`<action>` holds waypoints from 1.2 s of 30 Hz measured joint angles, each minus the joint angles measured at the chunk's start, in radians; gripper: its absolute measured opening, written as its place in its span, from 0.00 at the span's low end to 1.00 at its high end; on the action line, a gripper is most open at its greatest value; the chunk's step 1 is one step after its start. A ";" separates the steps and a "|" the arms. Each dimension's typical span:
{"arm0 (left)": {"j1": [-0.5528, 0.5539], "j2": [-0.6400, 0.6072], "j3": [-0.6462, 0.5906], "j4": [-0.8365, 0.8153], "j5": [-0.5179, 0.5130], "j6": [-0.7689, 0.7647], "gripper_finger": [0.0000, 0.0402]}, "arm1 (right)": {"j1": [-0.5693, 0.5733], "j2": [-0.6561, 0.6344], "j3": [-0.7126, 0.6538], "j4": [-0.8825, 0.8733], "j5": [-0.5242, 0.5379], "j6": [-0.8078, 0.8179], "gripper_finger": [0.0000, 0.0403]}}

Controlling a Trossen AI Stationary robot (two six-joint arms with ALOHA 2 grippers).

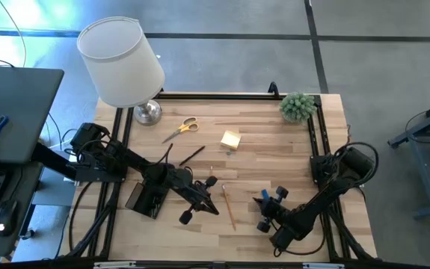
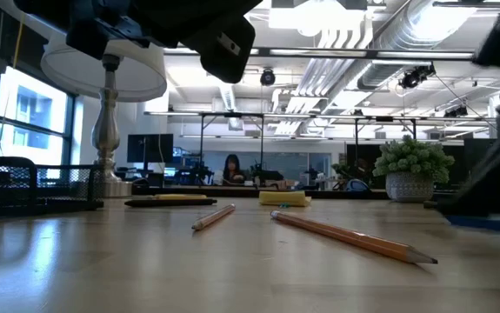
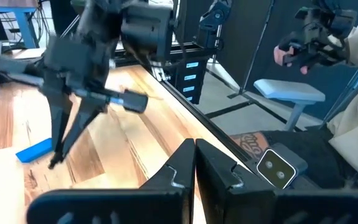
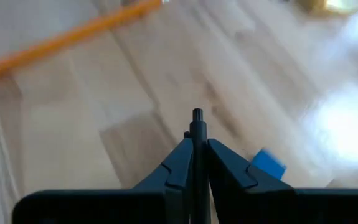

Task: Pick and place office supplies into organizer
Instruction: Put the bottom black pen into the black desk organizer

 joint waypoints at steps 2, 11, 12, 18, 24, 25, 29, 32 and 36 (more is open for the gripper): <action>0.000 0.000 0.000 -0.001 0.000 0.000 0.01 | 0.000 -0.028 0.000 -0.012 0.027 0.000 0.07; 0.000 0.000 0.000 -0.006 0.002 0.000 0.01 | 0.000 -0.119 0.001 -0.016 0.094 -0.060 0.04; 0.000 0.000 0.000 -0.007 0.002 0.000 0.01 | 0.000 -0.123 0.001 -0.016 0.106 -0.065 0.04; 0.000 0.000 0.000 -0.023 0.002 -0.001 0.01 | 0.001 -0.139 0.002 -0.005 0.178 -0.080 0.00; 0.000 0.000 0.000 -0.029 0.002 -0.001 0.01 | -0.012 -0.139 0.002 -0.007 0.146 -0.079 0.00; 0.000 0.000 0.001 -0.029 0.002 -0.001 0.01 | -0.018 -0.139 0.002 -0.009 0.112 -0.079 0.00; 0.000 0.000 0.001 -0.029 0.002 -0.001 0.01 | -0.051 -0.135 0.002 -0.010 0.018 -0.079 0.05; 0.000 0.000 0.000 -0.029 0.002 -0.004 0.01 | -0.069 -0.110 0.002 -0.007 0.019 -0.081 0.11; 0.000 0.000 0.000 -0.037 0.002 -0.011 0.01 | -0.086 -0.061 0.002 0.000 -0.001 -0.079 0.19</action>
